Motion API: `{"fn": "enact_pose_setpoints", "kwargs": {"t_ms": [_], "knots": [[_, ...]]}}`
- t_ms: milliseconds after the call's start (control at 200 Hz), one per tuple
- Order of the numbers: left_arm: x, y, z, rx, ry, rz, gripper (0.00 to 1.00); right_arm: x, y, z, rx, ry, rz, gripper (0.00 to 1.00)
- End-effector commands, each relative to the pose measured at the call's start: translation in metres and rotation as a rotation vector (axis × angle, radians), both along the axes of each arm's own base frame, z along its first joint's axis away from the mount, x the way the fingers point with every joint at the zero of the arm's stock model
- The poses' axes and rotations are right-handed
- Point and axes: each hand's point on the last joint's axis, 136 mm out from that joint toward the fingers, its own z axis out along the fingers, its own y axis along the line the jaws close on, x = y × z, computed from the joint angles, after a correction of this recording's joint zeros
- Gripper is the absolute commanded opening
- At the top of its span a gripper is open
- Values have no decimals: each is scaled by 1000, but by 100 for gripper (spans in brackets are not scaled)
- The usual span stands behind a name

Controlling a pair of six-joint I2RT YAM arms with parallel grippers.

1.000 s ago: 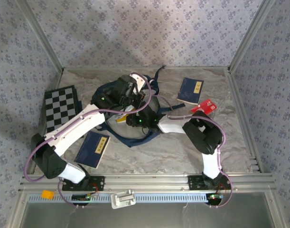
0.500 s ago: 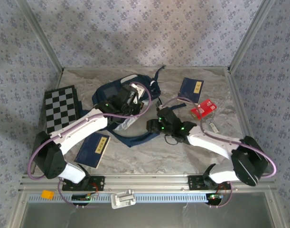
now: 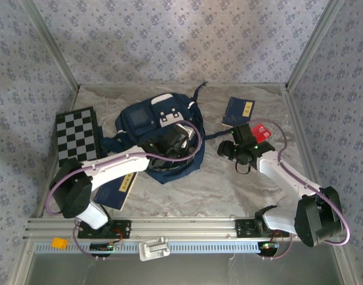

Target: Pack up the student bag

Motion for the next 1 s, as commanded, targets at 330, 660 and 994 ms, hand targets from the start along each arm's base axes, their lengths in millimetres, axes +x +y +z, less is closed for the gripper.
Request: {"fn": "enact_pose_setpoints", "kwargs": {"t_ms": [330,660,994], "knots": [[44,-33,55,-245,19,215,49,96,-59,2,74,-8,-114,66],[72,-52,51,-280,50,218,51,161,-97,-17,93,49,-147,67],[82,-50,40,-256,59,212,53,197,-112,-53,70,150,-121,66]]}}
